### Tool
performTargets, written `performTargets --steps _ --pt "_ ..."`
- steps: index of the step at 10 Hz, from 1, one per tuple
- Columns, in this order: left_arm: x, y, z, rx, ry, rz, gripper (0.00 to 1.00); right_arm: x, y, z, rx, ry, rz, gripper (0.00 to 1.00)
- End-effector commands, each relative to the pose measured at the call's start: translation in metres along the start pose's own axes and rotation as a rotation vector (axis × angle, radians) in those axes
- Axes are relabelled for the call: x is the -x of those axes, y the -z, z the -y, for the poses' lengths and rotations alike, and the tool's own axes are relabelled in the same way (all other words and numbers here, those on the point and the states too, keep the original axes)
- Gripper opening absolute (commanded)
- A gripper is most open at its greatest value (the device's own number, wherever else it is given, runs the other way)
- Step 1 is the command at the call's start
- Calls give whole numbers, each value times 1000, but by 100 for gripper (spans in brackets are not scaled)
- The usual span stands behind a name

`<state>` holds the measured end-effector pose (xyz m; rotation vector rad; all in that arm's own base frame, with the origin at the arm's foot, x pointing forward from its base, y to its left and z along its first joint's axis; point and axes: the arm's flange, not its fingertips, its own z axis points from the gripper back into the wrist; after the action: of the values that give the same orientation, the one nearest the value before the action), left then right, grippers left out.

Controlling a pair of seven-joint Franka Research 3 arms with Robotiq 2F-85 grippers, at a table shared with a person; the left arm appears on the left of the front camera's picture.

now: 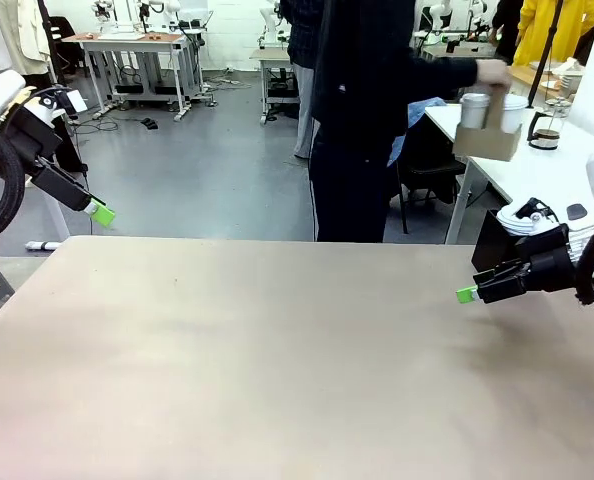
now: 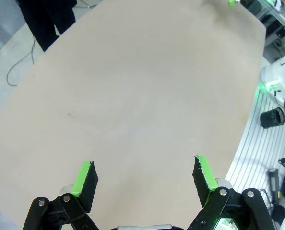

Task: Pour a drink into a cup and package it in a carrier.
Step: Insert the held 600 ml Paper Cup into the Cup Carrier.

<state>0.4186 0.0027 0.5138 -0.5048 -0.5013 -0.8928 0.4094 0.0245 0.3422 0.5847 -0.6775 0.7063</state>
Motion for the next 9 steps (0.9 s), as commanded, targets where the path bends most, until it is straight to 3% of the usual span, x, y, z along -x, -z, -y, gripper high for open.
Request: performTargets --steps 1,9 --pt "-2 -2 1 -2 -13 -12 100 -1 -2 0 -8 -5 9 100" --pt "-2 -2 1 -2 -13 -12 100 -1 -2 0 -8 -5 9 100"
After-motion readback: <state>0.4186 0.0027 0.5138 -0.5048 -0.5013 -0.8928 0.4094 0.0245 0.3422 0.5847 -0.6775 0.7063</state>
